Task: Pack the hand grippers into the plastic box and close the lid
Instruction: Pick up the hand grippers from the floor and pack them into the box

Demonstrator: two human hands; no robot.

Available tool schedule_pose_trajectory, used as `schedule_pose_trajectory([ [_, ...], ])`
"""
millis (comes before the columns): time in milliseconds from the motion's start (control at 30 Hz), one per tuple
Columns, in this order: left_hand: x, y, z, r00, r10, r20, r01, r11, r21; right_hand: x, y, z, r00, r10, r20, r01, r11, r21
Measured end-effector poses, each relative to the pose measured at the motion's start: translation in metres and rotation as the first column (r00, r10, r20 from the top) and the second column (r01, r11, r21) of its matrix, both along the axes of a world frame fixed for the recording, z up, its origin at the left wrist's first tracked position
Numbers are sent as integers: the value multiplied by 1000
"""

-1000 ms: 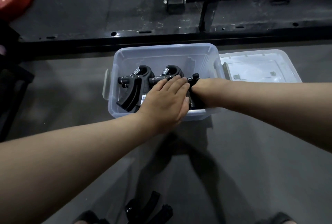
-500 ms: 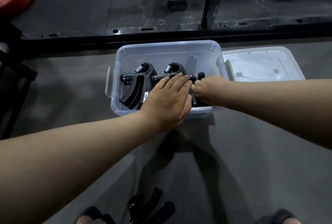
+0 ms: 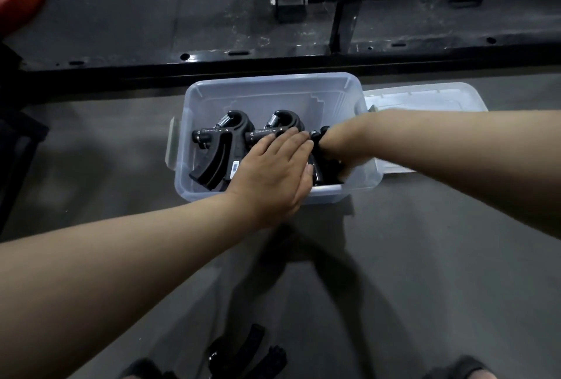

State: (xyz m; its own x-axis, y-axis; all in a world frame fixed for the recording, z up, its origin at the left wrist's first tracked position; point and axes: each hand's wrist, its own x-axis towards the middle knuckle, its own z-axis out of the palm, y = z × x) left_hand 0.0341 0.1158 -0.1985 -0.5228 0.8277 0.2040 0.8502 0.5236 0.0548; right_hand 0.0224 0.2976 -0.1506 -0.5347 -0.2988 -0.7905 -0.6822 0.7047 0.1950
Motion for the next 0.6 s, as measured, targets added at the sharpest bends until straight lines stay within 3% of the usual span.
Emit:
schedule_pose_trajectory([
  [67, -1, 0, 0, 1000, 4, 11, -4, 1000, -10, -8, 6, 6, 958, -257, -124, 260, 966, 5],
  [133, -1, -1, 0, 1000, 6, 12, -6, 1000, -17, -15, 16, 5, 897, -392, -202, 387, 920, -64],
  [233, 0, -1, -2, 1000, 6, 4, -6, 1000, -15, -20, 17, -6, 915, -366, -168, 375, 927, 23],
  [400, -1, 0, -3, 1000, 8, 0, -8, 1000, -10, -18, 15, -8, 857, -491, -157, 484, 871, -83],
  [600, 0, 0, -4, 1000, 13, -2, -13, 1000, -15, -10, 16, -7, 851, -500, -162, 497, 866, -61],
])
